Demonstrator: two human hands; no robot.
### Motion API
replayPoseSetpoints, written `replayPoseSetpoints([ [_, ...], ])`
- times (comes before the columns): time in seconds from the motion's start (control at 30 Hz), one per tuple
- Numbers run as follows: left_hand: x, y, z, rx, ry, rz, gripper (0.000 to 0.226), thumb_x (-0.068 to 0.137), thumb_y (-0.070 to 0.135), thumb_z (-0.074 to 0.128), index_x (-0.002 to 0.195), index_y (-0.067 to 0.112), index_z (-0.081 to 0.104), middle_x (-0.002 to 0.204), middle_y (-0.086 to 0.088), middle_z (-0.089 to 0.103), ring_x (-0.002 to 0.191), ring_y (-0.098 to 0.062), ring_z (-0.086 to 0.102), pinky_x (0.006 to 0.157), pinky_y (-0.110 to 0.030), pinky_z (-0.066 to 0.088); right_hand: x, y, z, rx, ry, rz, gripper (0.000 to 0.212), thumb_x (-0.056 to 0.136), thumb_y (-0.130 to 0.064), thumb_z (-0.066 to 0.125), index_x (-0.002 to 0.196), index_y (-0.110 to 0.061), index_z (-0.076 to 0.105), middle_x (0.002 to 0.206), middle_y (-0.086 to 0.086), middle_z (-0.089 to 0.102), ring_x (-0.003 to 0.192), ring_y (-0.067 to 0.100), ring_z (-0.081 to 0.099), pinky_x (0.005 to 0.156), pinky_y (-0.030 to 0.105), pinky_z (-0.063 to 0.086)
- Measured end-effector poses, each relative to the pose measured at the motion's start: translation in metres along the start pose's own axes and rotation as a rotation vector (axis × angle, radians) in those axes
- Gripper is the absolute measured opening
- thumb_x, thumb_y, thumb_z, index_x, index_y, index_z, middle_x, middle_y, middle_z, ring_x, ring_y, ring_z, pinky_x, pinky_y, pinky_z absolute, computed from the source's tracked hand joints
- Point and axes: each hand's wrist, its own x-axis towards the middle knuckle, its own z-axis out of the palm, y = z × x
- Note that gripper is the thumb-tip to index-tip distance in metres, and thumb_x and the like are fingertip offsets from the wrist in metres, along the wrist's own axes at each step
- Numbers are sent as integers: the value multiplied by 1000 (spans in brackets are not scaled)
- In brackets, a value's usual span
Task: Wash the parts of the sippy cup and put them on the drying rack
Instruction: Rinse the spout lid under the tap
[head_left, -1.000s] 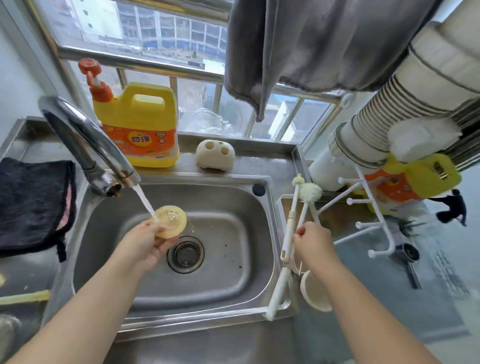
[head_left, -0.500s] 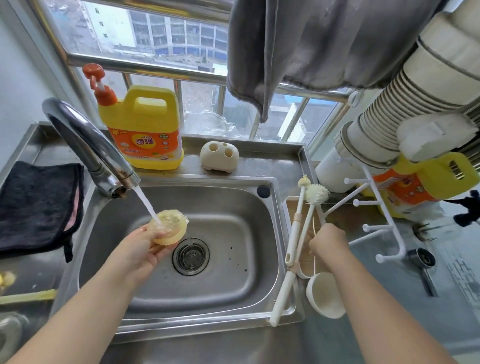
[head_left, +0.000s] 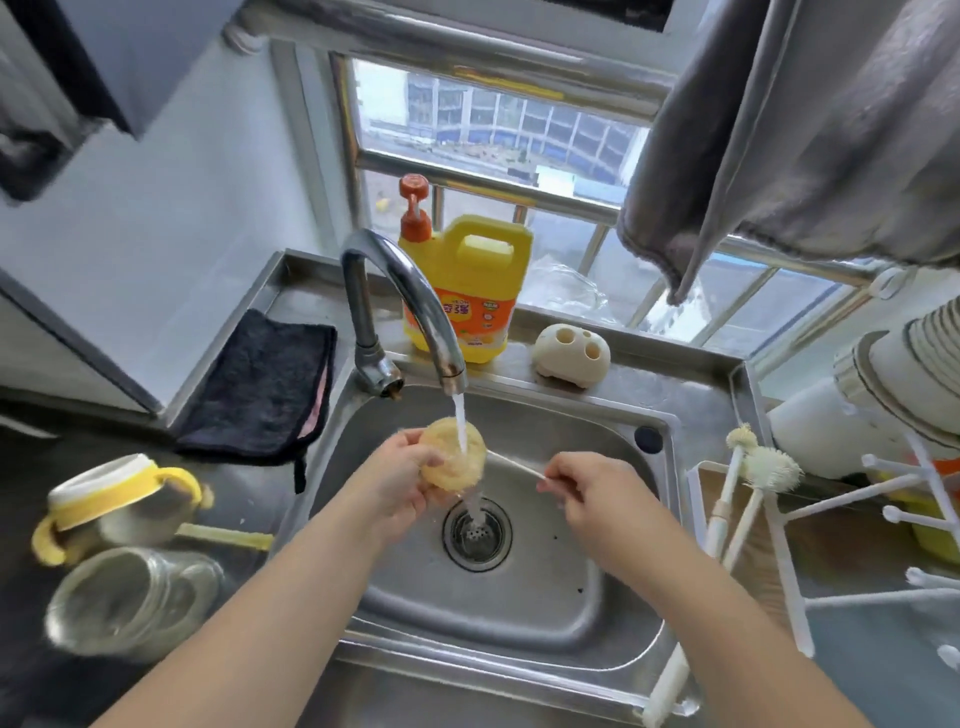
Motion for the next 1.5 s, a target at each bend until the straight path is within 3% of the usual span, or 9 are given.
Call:
replayPoseSetpoints([
  [0.13,-3,4,-14,56,-62,37,34,84,-16,40,103,7,55,97,-13,59,75,-21,62,53,-26,53,10,-22,5,-102,-75,-59,29,94,-16,44,111,-28,64,111,-2,65,100,23,59,79,30,49],
  [0.3,-9,2,-15,12,-168,73,38,83,-20,41,104,5,62,86,-9,66,66,-14,67,56,-23,54,16,-38,6,-183,5,-63,22,97,-34,45,111,-37,62,106,-5,67,98,23,60,70,28,42],
  [0.47,-11,3,-14,-40,-168,60,35,83,-20,41,103,0,60,80,-10,66,63,-13,67,53,-22,54,14,-40,3,-215,50,-109,24,96,-31,44,110,-36,63,105,-9,67,99,20,59,70,27,42],
  [0.7,-12,3,-4,-132,-214,25,33,86,-11,39,106,3,61,94,-16,66,80,-22,64,70,-30,56,6,-50,2,-373,84,-124,22,95,-27,42,106,-27,61,100,-2,67,94,27,61,65,29,39],
  [0.8,-12,0,6,-212,-165,18,25,97,11,42,108,-1,61,86,-16,67,70,-20,64,58,-28,58,7,-63,4,-416,15,-77,12,93,-20,46,95,-21,58,99,3,65,94,29,62,64,28,32],
  [1.13,-5,-14,17,-233,1,78,27,101,14,41,113,0,61,97,-16,67,72,-17,67,57,-22,56,15,-81,32,-62,-228,79,15,93,-15,45,98,-11,58,93,12,59,98,31,60,68,26,38],
  [1.27,-9,-18,19,-246,-6,89,21,99,13,45,98,2,64,73,-8,70,58,-10,66,51,-20,53,26,-68,28,218,-100,124,25,95,-14,41,98,-8,65,83,12,56,82,31,59,57,25,36],
  [1.4,-6,-15,18,-160,0,102,25,100,13,42,102,0,64,80,-10,70,63,-11,65,52,-19,53,33,-66,43,218,-155,156,24,97,-16,39,96,-9,63,85,7,52,74,21,49,46,17,27],
  [1.5,-6,-13,18,-39,-22,106,28,102,18,40,101,2,63,84,-10,67,70,-14,63,55,-19,53,35,-66,45,303,-168,184,29,95,-11,38,73,-14,56,75,4,52,64,17,46,44,16,28],
])
